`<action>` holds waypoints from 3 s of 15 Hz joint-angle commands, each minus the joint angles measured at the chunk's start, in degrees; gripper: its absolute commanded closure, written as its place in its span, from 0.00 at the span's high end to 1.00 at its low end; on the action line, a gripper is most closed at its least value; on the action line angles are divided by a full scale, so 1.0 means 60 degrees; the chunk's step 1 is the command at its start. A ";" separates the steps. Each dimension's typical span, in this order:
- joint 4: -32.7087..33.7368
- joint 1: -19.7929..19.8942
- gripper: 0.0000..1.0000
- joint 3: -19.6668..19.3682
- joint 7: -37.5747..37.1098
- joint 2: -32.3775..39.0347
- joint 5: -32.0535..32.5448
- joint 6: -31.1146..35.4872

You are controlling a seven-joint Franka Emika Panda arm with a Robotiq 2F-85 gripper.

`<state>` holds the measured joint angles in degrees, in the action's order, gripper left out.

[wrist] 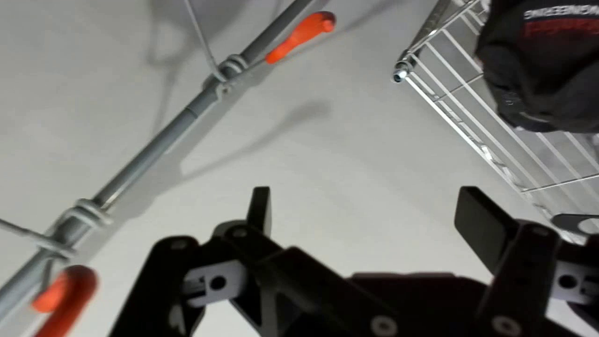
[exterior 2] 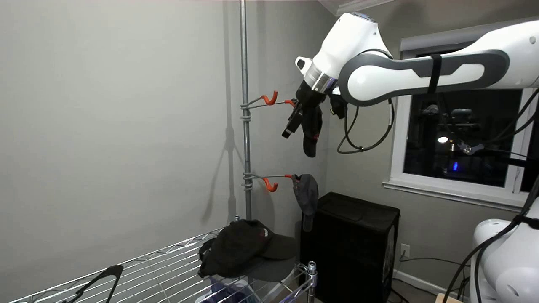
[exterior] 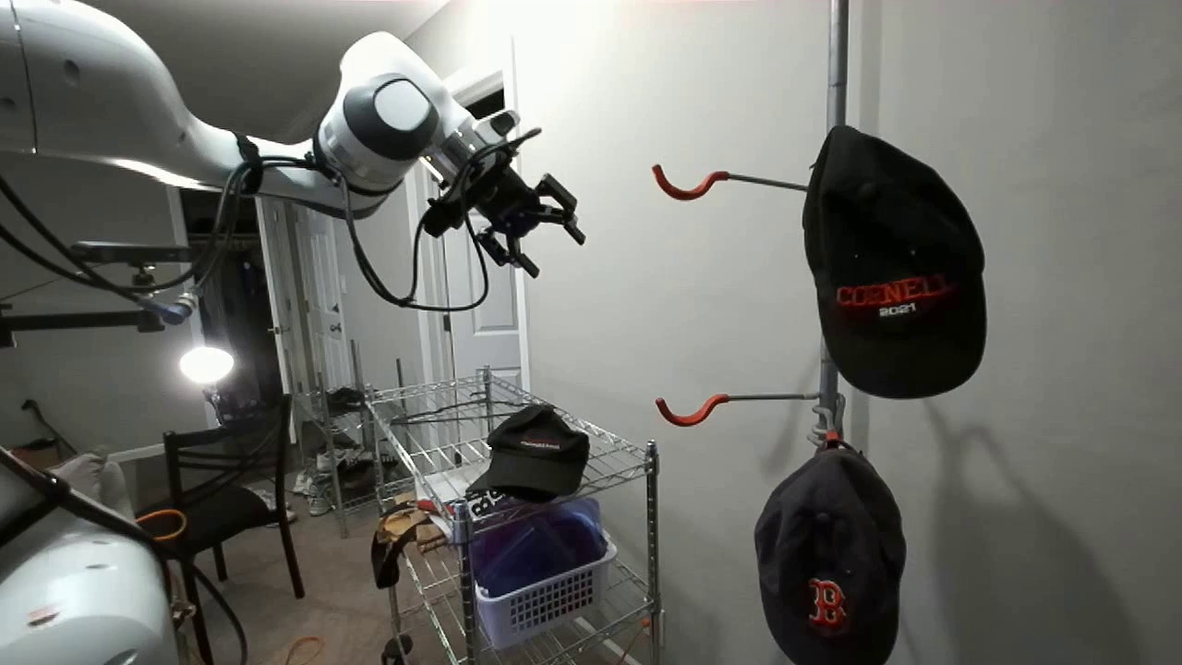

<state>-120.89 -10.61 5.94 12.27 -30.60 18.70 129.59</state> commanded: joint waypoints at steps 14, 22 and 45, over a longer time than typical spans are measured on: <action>0.0000 -0.1377 1.00 0.0761 0.1846 0.2043 -0.1524 -0.0704; 0.0032 -0.1570 1.00 0.0855 0.2553 0.3063 -0.2672 -0.0678; 0.2419 -0.0702 0.43 0.1067 0.2239 0.6377 -0.2391 -0.0819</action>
<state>-108.26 -16.27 11.31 24.82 6.87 4.43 126.11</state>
